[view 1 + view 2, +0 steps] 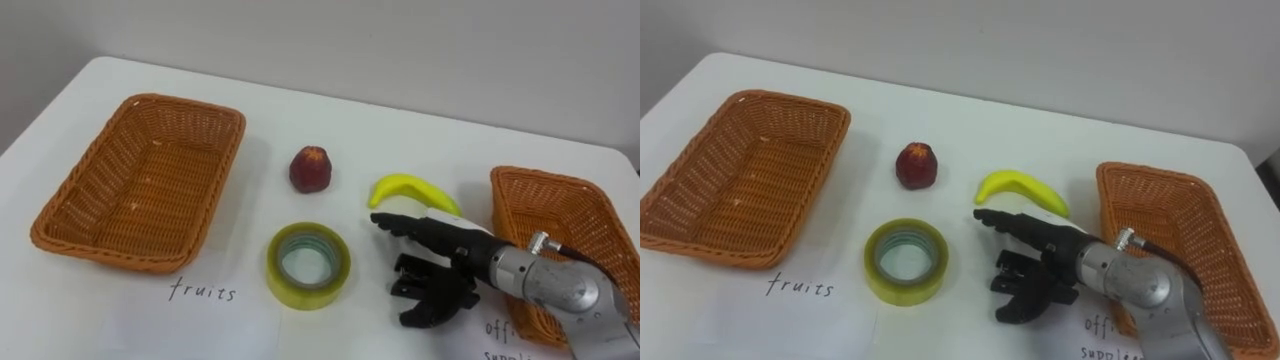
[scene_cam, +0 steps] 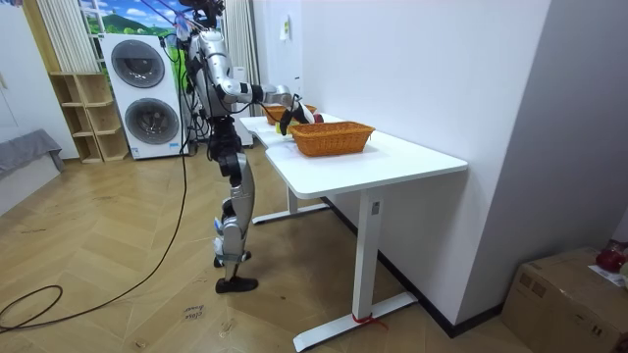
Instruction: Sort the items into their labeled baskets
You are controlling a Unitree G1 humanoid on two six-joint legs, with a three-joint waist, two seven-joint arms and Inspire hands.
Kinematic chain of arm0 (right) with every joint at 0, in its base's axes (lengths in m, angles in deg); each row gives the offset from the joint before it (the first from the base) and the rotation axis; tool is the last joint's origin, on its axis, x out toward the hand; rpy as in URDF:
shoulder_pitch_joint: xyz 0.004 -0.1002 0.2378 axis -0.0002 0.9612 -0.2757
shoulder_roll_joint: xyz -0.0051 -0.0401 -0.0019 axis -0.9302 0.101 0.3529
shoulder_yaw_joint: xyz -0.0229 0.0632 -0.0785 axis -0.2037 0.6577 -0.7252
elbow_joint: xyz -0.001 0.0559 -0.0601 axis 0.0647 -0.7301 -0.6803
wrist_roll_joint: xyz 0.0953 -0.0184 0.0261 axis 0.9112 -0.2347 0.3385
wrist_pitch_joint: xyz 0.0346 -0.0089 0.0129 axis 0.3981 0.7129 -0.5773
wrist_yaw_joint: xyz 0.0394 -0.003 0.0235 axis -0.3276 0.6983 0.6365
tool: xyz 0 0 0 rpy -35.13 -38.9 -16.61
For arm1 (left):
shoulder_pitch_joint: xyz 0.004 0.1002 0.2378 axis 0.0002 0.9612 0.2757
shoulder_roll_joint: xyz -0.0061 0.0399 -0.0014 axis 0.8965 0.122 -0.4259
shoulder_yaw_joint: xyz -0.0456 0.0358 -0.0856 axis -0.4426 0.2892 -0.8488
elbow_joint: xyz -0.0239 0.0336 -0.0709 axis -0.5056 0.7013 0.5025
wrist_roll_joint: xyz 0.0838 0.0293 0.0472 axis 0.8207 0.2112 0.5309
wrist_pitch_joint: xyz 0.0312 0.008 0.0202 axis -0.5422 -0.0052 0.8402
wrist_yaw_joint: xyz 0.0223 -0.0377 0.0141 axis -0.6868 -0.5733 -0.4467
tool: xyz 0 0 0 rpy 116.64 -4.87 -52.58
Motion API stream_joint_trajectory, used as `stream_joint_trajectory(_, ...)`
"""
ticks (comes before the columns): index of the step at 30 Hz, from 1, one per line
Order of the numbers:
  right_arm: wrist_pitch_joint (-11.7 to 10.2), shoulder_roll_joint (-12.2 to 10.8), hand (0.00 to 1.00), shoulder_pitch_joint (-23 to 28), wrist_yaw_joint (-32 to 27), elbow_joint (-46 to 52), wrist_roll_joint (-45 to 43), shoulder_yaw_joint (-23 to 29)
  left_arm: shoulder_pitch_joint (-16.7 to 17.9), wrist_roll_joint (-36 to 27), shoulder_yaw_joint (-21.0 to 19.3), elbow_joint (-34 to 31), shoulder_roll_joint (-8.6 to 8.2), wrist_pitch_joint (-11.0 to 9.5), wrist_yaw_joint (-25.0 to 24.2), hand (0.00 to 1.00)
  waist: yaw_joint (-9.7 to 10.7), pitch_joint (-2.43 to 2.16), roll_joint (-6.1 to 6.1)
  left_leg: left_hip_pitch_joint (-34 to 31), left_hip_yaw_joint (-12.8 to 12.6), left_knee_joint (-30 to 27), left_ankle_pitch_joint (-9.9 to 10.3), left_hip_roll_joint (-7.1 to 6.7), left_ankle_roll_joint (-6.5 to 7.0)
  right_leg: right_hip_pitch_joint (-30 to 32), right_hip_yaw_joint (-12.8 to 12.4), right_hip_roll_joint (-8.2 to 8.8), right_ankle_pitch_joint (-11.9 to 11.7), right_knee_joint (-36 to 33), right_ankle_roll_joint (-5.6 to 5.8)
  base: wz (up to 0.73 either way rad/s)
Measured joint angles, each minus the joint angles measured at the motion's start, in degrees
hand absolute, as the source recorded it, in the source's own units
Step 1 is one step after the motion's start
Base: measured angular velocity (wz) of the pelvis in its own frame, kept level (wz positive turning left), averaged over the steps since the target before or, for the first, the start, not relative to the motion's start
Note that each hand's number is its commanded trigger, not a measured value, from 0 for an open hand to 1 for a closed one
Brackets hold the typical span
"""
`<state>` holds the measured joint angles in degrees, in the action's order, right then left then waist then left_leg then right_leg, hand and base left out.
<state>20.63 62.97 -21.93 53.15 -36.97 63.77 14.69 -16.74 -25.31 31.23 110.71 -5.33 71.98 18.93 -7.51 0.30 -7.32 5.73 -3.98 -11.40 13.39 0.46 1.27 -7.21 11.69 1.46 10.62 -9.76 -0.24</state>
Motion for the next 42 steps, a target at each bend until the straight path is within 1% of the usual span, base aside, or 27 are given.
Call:
stream_joint_trajectory(6,0.03,-0.1,0.0,0.0,0.05,0.12,-1.02,0.0,0.03,0.01,0.0,0.0,-0.01,0.17,0.0,0.0,0.01,-0.04,-0.06,-0.05,0.0,0.0,-0.01,-0.13,0.02,0.07,-0.27,0.0,-0.03,-0.03,0.04,0.0)
stream_joint_trajectory(13,0.1,-0.19,0.0,0.1,0.02,1.34,-6.87,0.02,0.14,0.06,-0.6,-0.09,-0.13,0.2,0.0,0.0,0.16,-0.12,-0.18,-0.14,0.15,0.05,-0.06,-0.14,0.12,0.18,-0.48,0.07,-0.1,-0.04,0.14,0.0)
stream_joint_trajectory(15,0.86,-0.16,0.0,0.4,-0.17,2.1,-10.01,0.02,0.27,0.0,-1.2,-0.52,-0.21,0.34,0.11,0.0,0.18,-0.15,-0.21,-0.12,0.14,0.08,-0.09,-0.17,0.15,0.14,-0.49,0.09,-0.12,-0.05,0.16,0.0)
stream_joint_trajectory(17,1.06,-0.16,0.0,0.4,-0.33,2.14,-11.77,0.02,0.29,-0.05,-1.19,-0.87,-0.26,0.35,0.19,0.0,0.3,-0.15,-0.2,-0.1,0.14,0.05,-0.12,-0.21,0.21,0.08,-0.48,0.14,-0.13,-0.05,0.19,0.0)
stream_joint_trajectory(20,1.34,-0.16,0.0,0.41,-0.46,2.18,-13.82,0.18,0.36,-0.06,-1.19,-1.49,-0.53,0.33,0.6,0.0,1.11,-0.19,-0.08,-0.1,0.11,0.08,-0.15,-0.25,0.27,0.05,-0.48,0.21,-0.18,-0.05,0.27,0.0)
stream_joint_trajectory(22,1.64,-0.16,0.0,0.58,-0.45,2.31,-15.23,0.68,0.36,-0.11,-1.18,-1.5,-0.62,0.33,0.6,0.0,1.43,-0.23,0.07,-0.1,0.09,0.34,-0.16,-0.27,0.28,0.06,-0.5,0.22,-0.21,-0.06,0.31,0.0)
stream_joint_trajectory(24,2.58,-0.18,0.0,0.71,-0.44,2.33,-17.02,2.12,0.35,-0.76,-1.2,-1.49,-0.65,0.32,0.6,0.0,1.83,-0.28,0.22,-0.06,0.0,0.68,-0.21,-0.28,0.36,0.17,-0.55,0.24,-0.23,-0.07,0.32,0.0)
stream_joint_trajectory(26,2.96,-0.18,0.0,0.71,-0.48,2.59,-18.15,3.09,0.59,-1.2,-1.21,-1.48,-0.65,0.32,0.6,0.0,2.37,-0.33,0.4,-0.04,-0.11,0.68,-0.22,-0.29,0.37,0.17,-0.55,0.26,-0.24,-0.07,0.32,0.0)
stream_joint_trajectory(29,3.8,-0.22,0.0,0.87,-0.58,3.7,-19.66,3.82,0.75,-1.28,-1.21,-1.49,-0.67,0.33,0.6,0.0,2.67,-0.3,0.58,0.0,-0.63,0.73,-0.23,-0.25,0.38,0.34,-0.9,0.22,-0.24,-0.06,0.33,-0.06)
stream_joint_trajectory(32,3.95,-0.25,0.0,1.12,-0.6,4.58,-21.19,3.97,0.91,-1.29,-1.21,-1.49,-0.68,0.33,0.6,0.0,2.71,-0.31,0.56,0.07,-0.74,0.72,-0.24,-0.25,0.39,0.42,-1.02,0.21,-0.24,-0.04,0.33,-0.01)
stream_joint_trajectory(35,5.06,-0.36,0.0,1.78,-0.59,5.81,-21.62,3.96,1.05,-1.28,-1.21,-1.49,-0.69,0.33,0.6,0.0,2.54,-0.31,0.56,0.11,-0.81,0.79,-0.25,-0.25,0.4,0.54,-1.25,0.21,-0.24,-0.04,0.34,-0.04)
stream_joint_trajectory(38,5.66,-0.57,0.0,1.89,-0.57,6.58,-22.46,3.95,1.31,-1.22,-1.21,-1.49,-0.69,0.58,0.75,0.0,2.36,-0.29,0.54,0.04,-0.78,0.93,-0.26,-0.25,0.42,0.71,-1.39,0.18,-0.25,-0.03,0.34,-0.01)
stream_joint_trajectory(41,6.05,-0.79,0.0,1.9,-0.54,6.57,-22.48,3.89,1.28,-1.26,-1.2,-1.49,-0.7,0.85,1.85,0.0,2.11,-0.28,0.55,0.03,-0.79,1.02,-0.26,-0.26,0.42,0.83,-1.45,0.14,-0.25,-0.02,0.35,0.0)
stream_joint_trajectory(42,6.39,-1.17,0.0,1.92,-0.54,6.56,-22.62,3.89,1.29,-1.3,-1.2,-1.5,-0.72,1.12,2.34,0.0,1.99,-0.28,0.55,0.04,-0.82,1.03,-0.26,-0.25,0.42,0.85,-1.5,0.12,-0.25,-0.02,0.35,0.0)
